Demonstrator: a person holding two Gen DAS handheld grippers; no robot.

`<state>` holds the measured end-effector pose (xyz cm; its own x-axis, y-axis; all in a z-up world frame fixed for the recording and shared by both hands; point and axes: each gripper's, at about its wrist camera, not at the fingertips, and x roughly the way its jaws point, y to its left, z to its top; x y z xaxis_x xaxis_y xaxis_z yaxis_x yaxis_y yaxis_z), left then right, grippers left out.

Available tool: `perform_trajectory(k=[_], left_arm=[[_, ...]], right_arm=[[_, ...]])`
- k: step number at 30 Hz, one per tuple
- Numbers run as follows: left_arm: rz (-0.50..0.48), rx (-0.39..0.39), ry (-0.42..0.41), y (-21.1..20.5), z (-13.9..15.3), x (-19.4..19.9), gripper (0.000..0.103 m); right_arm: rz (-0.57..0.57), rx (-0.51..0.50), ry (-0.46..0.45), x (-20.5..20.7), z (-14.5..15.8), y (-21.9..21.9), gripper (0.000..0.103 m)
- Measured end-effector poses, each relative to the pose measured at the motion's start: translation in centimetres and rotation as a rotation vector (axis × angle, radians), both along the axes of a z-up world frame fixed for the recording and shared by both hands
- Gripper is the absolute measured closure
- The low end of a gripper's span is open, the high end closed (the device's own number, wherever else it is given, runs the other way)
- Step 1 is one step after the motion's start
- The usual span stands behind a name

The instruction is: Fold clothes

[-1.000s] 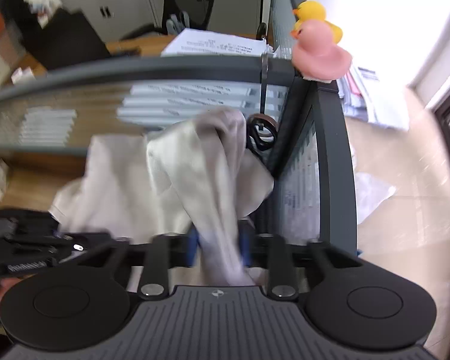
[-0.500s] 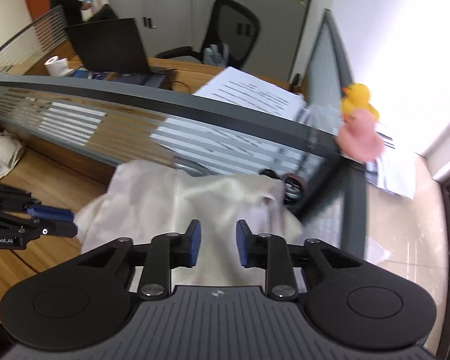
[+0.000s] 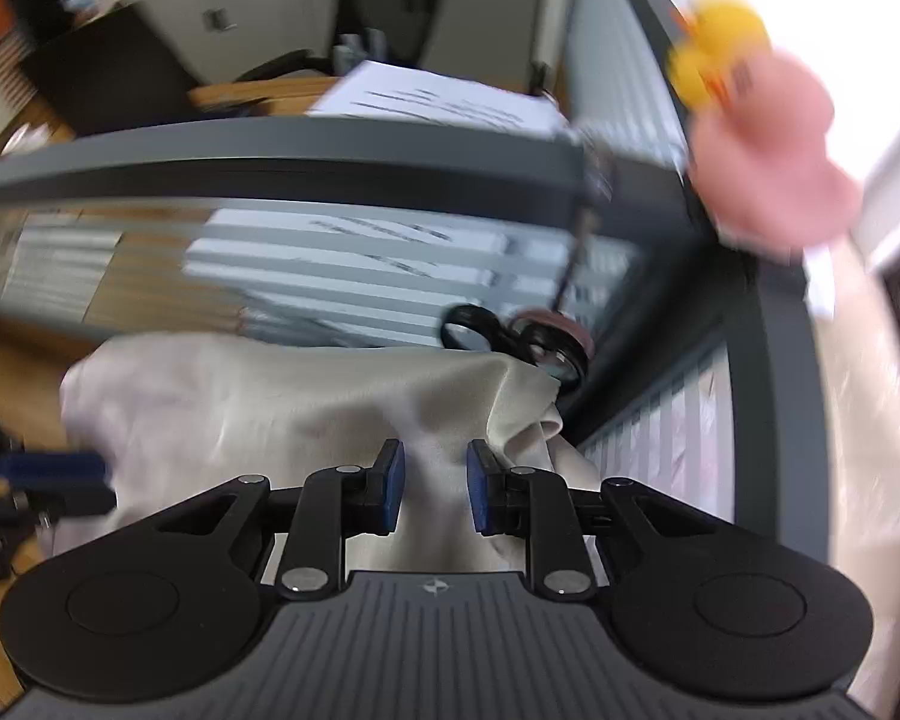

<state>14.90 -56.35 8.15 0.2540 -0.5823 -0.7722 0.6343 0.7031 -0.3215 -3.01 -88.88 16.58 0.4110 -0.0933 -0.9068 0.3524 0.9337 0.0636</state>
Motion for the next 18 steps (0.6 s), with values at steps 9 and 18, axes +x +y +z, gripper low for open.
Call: perform_trajectory(k=[9,18], left_arm=[[-0.011,-0.022,0.004,0.8,0.0,0.2,0.079],[-0.049,-0.016,-0.094,3.0,5.4,-2.7,0.032]], right_arm=[[-0.021,-0.036,0.035,1.1,-2.3,0.8,0.071],[-0.044,-0.053,0.001,-1.6,2.0,3.9,0.042]])
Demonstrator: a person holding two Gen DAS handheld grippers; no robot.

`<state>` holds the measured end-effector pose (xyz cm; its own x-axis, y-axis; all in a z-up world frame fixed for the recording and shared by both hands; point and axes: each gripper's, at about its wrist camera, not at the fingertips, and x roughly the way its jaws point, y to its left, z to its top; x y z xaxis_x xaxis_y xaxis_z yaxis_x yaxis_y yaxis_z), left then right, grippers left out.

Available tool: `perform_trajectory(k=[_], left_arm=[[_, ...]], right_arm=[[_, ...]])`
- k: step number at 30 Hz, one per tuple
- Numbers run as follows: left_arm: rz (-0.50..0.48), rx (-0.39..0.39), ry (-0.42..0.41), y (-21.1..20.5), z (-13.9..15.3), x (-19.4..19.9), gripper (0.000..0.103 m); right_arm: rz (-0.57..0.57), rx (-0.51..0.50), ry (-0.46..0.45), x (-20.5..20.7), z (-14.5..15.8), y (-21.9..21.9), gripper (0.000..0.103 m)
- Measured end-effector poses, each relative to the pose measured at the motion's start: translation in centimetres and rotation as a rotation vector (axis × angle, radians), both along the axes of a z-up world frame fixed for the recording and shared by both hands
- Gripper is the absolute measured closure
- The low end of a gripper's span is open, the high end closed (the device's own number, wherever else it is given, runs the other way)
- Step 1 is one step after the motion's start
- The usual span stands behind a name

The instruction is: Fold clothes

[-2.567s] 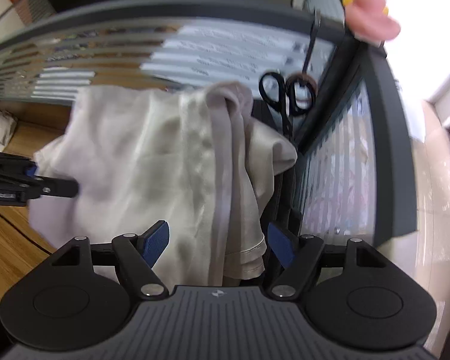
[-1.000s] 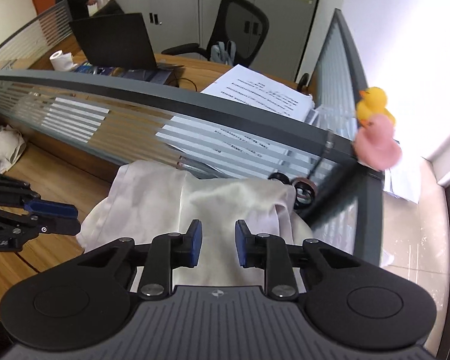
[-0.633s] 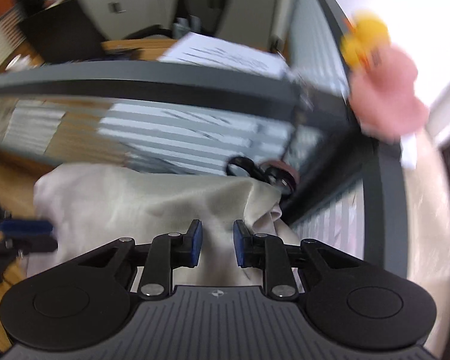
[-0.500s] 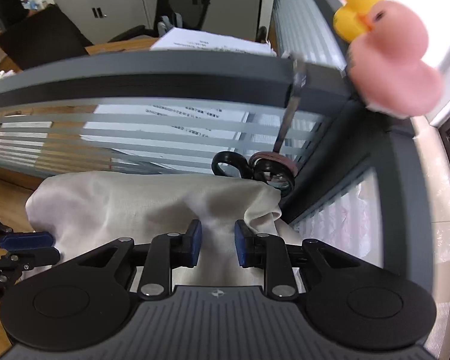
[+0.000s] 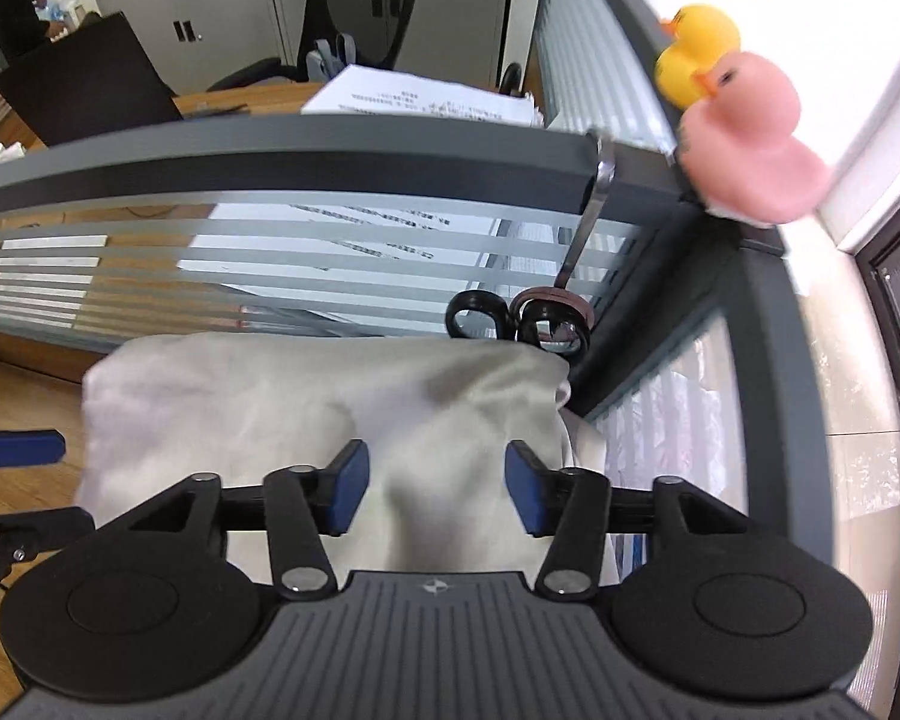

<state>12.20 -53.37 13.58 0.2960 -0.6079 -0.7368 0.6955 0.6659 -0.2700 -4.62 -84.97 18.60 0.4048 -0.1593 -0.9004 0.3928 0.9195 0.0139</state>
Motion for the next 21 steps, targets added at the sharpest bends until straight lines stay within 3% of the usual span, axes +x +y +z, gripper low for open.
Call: perform_trajectory(k=[5,6,11,18,21], left_arm=[[-0.017,-0.005,-0.065,2.3,2.8,-2.2,0.013],[-0.021,-0.007,-0.074,2.9,3.2,-2.6,0.011],[-0.035,-0.007,-0.103,6.2,4.5,-4.3,0.002],[-0.084,0.007,-0.134,12.6,5.5,-6.1,0.000],[-0.120,0.021,-0.135,15.3,5.5,-6.7,0.000]], right_arm=[[-0.020,-0.027,-0.040,-2.0,3.4,2.5,0.029],[-0.025,-0.034,-0.048,-2.5,4.1,3.1,0.023],[-0.054,-0.047,-0.092,-5.3,7.0,7.1,0.015],[-0.119,-0.072,-0.127,-7.8,9.0,14.3,0.002],[-0.150,-0.086,-0.138,-8.7,9.3,17.7,0.002]])
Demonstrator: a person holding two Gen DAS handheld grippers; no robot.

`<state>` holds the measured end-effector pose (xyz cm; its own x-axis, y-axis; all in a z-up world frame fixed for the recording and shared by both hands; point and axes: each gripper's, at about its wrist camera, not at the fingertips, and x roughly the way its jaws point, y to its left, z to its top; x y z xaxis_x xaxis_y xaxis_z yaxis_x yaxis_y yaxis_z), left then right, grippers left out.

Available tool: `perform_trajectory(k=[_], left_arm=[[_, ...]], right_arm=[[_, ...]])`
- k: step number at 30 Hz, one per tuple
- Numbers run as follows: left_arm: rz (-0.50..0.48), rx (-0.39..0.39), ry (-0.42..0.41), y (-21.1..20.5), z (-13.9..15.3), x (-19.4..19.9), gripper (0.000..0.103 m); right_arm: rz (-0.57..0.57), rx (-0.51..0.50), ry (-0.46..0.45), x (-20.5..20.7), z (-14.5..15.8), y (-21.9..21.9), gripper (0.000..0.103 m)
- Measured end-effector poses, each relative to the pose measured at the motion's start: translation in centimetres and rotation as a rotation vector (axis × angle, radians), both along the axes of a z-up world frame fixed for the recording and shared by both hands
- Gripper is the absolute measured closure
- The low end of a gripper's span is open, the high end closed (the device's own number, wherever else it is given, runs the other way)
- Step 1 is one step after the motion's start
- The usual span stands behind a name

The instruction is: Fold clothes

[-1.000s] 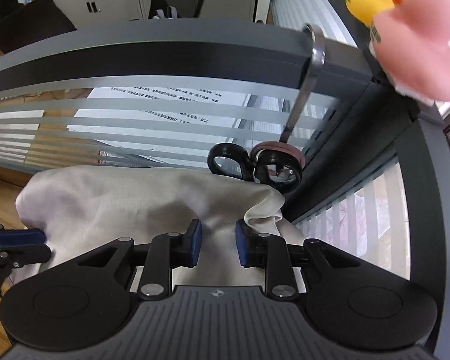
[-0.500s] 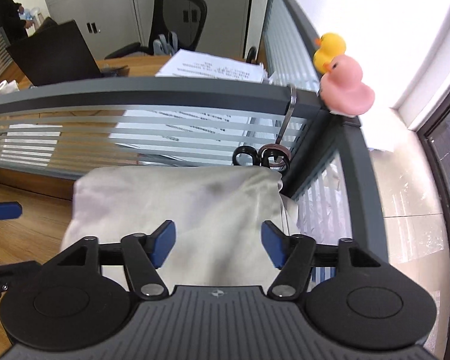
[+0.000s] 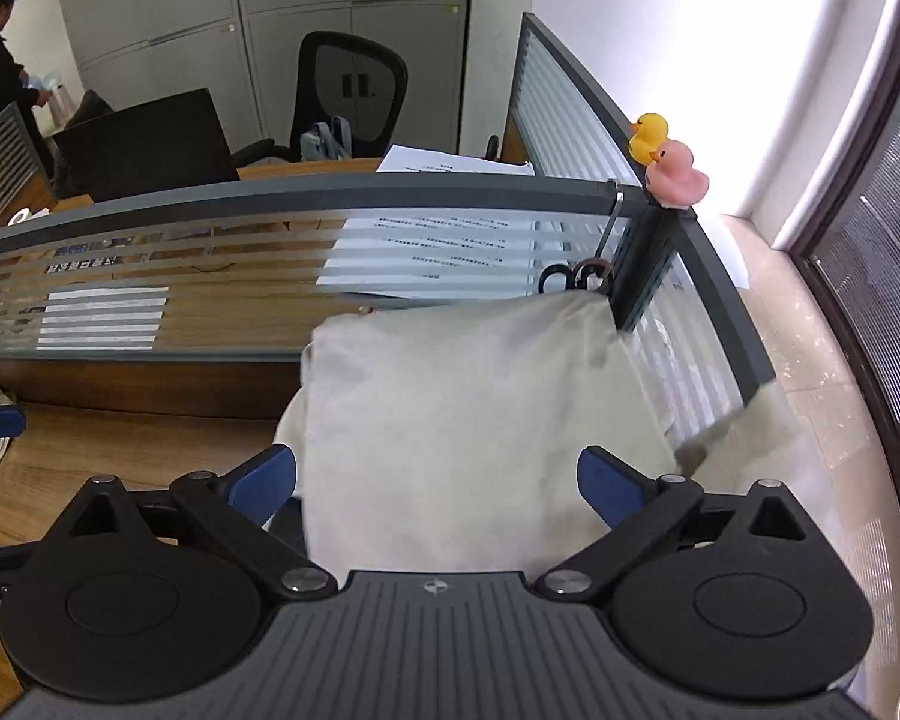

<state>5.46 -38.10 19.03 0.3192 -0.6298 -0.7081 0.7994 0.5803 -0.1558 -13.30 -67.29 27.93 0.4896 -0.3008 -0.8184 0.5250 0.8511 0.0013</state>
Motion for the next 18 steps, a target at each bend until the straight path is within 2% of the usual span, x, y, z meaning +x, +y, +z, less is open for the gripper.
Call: perform_trajectory(k=[10,18], left_arm=[[-0.093,0.059,-0.018,8.7,-1.0,-2.0,0.000],[-0.106,0.081,-0.023,13.8,-2.3,-3.0,0.000]], right_arm=[[-0.103,0.012,-0.018,-2.2,-0.9,10.8,0.001],[-0.139,0.020,-0.039,-3.6,-3.1,18.4,0.001]])
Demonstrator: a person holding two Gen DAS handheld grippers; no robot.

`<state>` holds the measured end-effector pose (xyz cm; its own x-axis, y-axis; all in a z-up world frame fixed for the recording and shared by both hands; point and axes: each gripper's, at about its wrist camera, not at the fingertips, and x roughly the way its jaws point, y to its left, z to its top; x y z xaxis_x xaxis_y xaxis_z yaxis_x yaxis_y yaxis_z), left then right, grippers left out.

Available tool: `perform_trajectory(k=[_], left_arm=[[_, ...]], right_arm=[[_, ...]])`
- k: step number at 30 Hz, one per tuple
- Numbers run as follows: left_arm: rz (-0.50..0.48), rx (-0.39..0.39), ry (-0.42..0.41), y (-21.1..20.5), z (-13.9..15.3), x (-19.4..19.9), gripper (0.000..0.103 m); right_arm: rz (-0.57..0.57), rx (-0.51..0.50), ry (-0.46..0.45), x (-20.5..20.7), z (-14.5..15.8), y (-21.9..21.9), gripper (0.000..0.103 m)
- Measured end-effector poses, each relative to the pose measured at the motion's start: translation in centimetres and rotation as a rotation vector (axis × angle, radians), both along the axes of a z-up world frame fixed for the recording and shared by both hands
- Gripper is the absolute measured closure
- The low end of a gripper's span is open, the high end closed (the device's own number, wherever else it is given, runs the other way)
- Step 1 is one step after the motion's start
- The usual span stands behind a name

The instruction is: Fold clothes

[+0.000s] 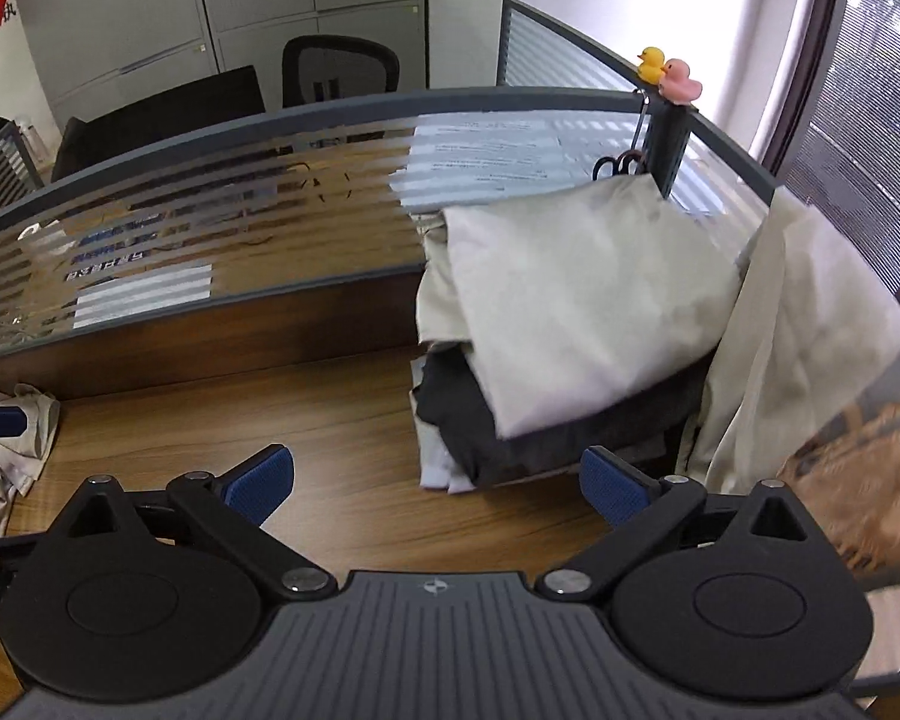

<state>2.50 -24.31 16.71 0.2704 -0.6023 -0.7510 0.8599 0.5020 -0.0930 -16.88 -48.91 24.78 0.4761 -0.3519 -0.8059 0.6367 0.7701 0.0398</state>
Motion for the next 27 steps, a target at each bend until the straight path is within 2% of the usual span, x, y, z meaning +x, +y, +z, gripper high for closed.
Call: perform_trajectory(k=[10,18,23,27], left_arm=[[0.032,0.044,0.016,3.6,-3.8,-1.2,0.000],[0.096,0.064,0.001,5.9,-7.3,-2.2,0.000],[0.120,0.090,-0.019,6.9,-9.3,-3.0,0.000],[0.152,0.105,-0.039,7.6,-10.8,-3.9,0.000]], right_arm=[[0.001,0.031,0.001,-0.7,-4.6,6.8,0.001],[-0.054,0.086,-0.064,-1.2,-8.0,9.7,0.001],[-0.091,0.094,-0.083,-1.3,-10.6,11.2,0.001],[-0.115,0.047,-0.089,-1.4,-12.2,12.7,0.001]])
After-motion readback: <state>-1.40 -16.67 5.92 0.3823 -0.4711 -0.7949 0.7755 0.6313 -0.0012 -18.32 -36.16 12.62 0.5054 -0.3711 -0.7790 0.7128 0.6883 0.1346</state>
